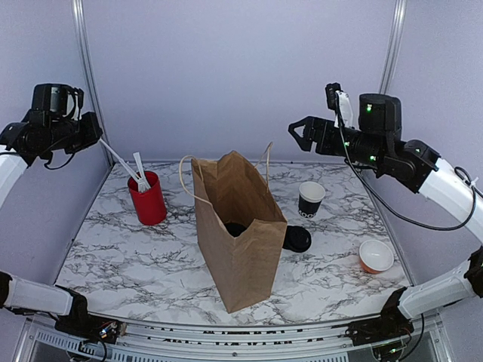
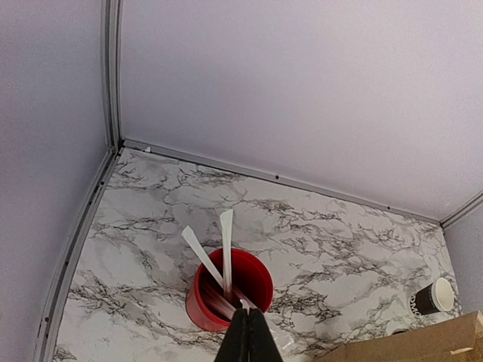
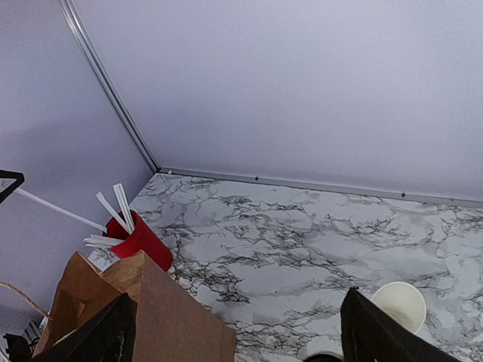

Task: Pack the takeout coffee

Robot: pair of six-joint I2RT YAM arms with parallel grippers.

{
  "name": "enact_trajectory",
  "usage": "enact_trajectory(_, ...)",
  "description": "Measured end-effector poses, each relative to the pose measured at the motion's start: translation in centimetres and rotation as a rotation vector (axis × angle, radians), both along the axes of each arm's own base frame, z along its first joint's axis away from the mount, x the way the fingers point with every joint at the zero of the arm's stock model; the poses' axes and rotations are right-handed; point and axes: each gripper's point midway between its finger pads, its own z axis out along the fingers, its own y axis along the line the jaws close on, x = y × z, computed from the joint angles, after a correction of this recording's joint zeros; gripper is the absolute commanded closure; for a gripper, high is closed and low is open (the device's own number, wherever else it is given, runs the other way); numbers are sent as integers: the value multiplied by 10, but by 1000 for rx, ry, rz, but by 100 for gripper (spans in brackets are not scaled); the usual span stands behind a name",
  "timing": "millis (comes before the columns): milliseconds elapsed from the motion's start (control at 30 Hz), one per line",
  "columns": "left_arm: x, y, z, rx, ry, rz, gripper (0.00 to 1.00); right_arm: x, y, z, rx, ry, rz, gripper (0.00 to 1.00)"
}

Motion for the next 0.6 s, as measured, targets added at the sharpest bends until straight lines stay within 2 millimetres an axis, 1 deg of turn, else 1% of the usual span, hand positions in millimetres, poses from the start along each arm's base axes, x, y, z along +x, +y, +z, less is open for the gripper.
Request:
enact_trajectory(100, -4, 1, 15, 6, -37, -7, 100, 0, 0, 4, 5, -7, 0, 9)
enact_trajectory(367, -24, -1, 51, 7, -143, -50, 100, 0, 0, 4, 4, -6, -1, 9)
enact_trajectory(500, -36, -8, 75, -8, -216, -110, 100, 0, 0, 4, 4, -6, 0, 9)
enact_trajectory(600, -42, -21, 93, -36, -269, -186, 100, 0, 0, 4, 4, -6, 0, 9)
